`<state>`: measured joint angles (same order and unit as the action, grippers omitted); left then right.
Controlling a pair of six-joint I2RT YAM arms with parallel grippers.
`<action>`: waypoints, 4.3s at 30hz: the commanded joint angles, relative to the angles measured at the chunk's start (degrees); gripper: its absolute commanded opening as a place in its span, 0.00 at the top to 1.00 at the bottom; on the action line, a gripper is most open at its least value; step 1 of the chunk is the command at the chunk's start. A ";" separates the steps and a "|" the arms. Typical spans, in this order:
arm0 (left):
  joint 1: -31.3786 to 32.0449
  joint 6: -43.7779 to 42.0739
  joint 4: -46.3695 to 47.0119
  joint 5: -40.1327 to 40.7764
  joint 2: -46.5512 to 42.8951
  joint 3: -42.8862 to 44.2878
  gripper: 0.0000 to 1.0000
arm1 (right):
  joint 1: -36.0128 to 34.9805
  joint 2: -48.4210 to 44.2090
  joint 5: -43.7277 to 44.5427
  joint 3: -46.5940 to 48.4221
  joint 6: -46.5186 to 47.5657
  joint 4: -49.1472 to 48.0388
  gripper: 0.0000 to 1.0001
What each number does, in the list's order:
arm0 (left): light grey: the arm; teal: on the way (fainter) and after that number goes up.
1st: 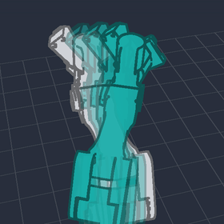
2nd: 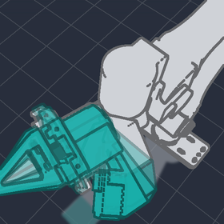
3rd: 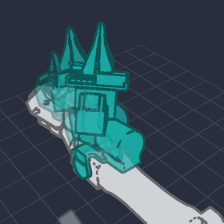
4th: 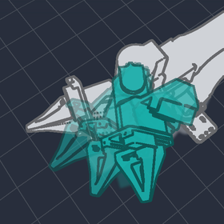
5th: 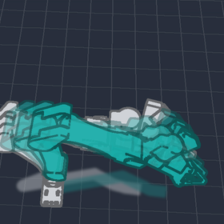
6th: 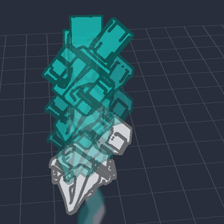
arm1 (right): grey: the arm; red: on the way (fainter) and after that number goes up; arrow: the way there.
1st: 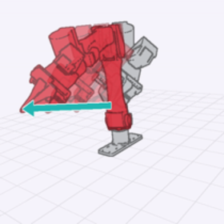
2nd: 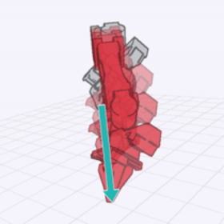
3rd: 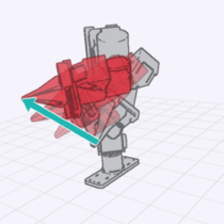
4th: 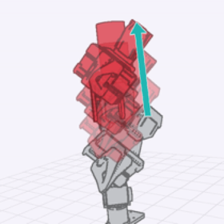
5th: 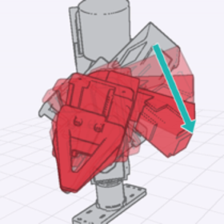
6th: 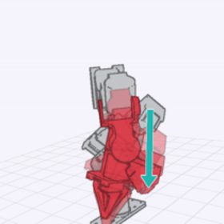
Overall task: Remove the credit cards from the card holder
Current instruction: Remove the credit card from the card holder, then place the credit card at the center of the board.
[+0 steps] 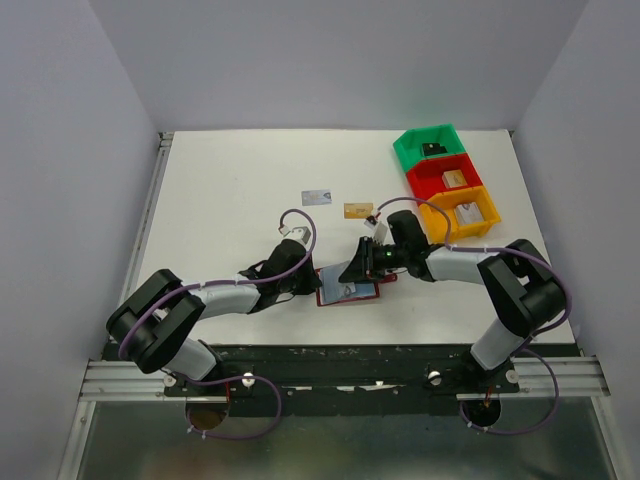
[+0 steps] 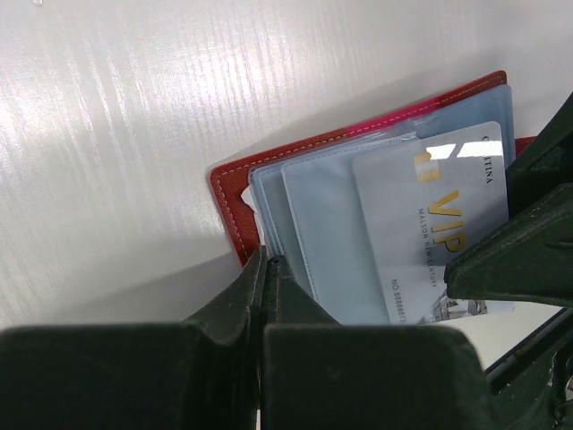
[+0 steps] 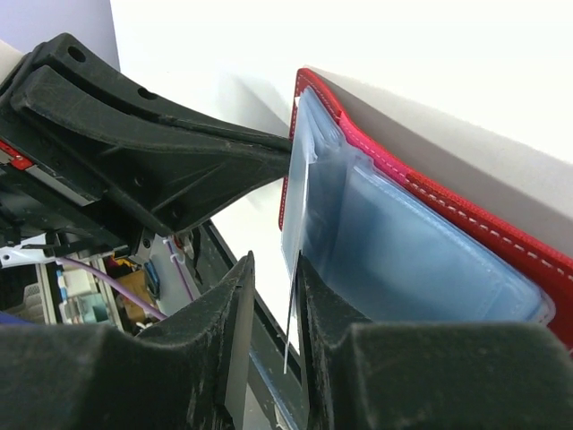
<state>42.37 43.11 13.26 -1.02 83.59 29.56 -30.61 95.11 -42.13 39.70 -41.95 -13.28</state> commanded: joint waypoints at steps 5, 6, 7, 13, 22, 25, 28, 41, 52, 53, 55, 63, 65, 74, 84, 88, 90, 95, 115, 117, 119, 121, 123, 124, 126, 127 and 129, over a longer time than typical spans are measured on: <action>-0.27 -0.05 -4.56 2.51 0.17 -1.70 1.00 | 0.73 -1.16 2.05 -0.86 0.56 1.15 0.70; -0.18 -0.13 -4.56 2.51 0.08 -1.70 1.00 | 0.81 -0.98 2.14 -0.94 0.64 1.24 0.70; -0.18 0.04 -4.56 2.60 0.08 -1.79 1.00 | 0.90 -0.98 2.23 -1.03 0.56 1.24 0.71; -0.27 0.04 -4.56 2.69 -0.27 -1.96 1.00 | 1.34 -0.80 3.02 -1.12 0.65 1.76 0.73; -0.27 0.04 -4.55 2.95 -0.80 -2.32 1.00 | 2.05 -1.68 4.95 -1.21 1.44 4.57 0.88; -0.27 -0.22 -4.56 2.86 -0.89 -2.32 1.00 | 2.22 -2.73 5.92 -1.12 3.01 6.77 0.98; -0.27 -0.40 -4.47 2.86 -1.15 -2.32 1.00 | 2.31 -3.61 6.97 -0.94 4.33 8.79 1.00; -0.01 -2.85 -5.52 3.04 -5.36 -1.70 0.94 | 2.31 -11.34 14.35 2.22 12.59 22.94 1.00; 0.26 -9.35 -16.59 3.13 -21.52 6.29 0.04 | 2.22 -21.19 2.44 5.91 22.79 29.54 1.00; 0.00 -10.75 -16.68 1.04 -23.63 6.65 0.04 | 2.13 -21.80 -0.99 6.17 22.88 29.10 1.00; -0.88 -14.53 -15.64 -7.37 -28.03 7.52 0.04 | 1.26 -22.69 -8.12 7.14 23.41 28.48 1.00; -2.64 -27.10 -20.80 -36.68 -34.99 14.03 0.19 | -5.77 -23.39 -13.25 16.01 33.07 44.38 1.00; -3.34 -28.60 -21.78 -40.27 -34.64 14.38 0.24 | -6.74 -24.00 -13.24 16.89 33.86 45.44 1.00; -5.19 -26.24 -19.15 -49.95 -30.42 13.42 0.35 | -10.17 -24.36 -13.59 19.62 36.94 49.49 1.00; -5.19 -24.39 -16.33 -53.21 -27.43 12.54 0.43 | -10.70 -23.22 -13.07 20.59 37.30 49.93 1.00; -5.10 -24.04 -15.46 -54.26 -26.55 12.19 0.46 | -11.14 -23.13 -13.24 21.12 37.38 49.93 1.00; -5.10 -23.86 -15.19 -54.97 -25.85 12.19 0.51 | -11.22 -22.87 -13.33 21.47 37.38 49.93 1.00; -5.02 -23.69 -14.49 -57.07 -24.79 12.01 0.70 | -11.40 -22.16 -13.68 21.91 37.91 50.10 1.00; -23.56 -4.99 -6.06 -27.93 -23.93 8.40 1.00 | -5.60 -36.48 31.57 18.49 26.23 46.17 0.02; -23.82 -0.95 -4.04 -23.61 -18.75 9.37 1.00 | -5.69 -37.28 33.33 16.12 25.17 44.05 0.04; -23.82 1.35 -1.32 -20.79 -12.87 10.69 1.00 | -5.60 -37.02 35.09 13.75 22.63 42.90 0.04; -23.91 2.76 1.06 -18.94 -7.24 12.18 1.00 | -5.51 -36.40 34.31 11.99 20.35 41.59 0.05; -24.17 3.38 3.43 -18.41 -1.44 13.94 1.00 | -5.51 -35.79 31.42 10.32 18.32 39.92 0.06; -24.35 3.99 4.14 -18.58 0.85 14.99 1.00 | -5.60 -35.61 29.93 9.61 17.88 38.69 0.07; -25.14 5.39 5.81 -19.81 5.25 16.92 1.00 | -5.60 -35.17 27.72 8.55 17.44 37.10 0.07; -25.58 6.19 7.03 -20.86 7.44 17.45 1.00 | -5.60 -34.91 27.63 8.11 16.91 36.66 0.07; -26.37 7.42 9.49 -21.57 10.61 18.25 1.00 | -5.69 -34.38 27.19 8.02 17.25 36.31 0.07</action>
<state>17.69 45.95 14.66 -23.14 88.62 44.49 -36.03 60.38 -13.10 48.40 -22.57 27.64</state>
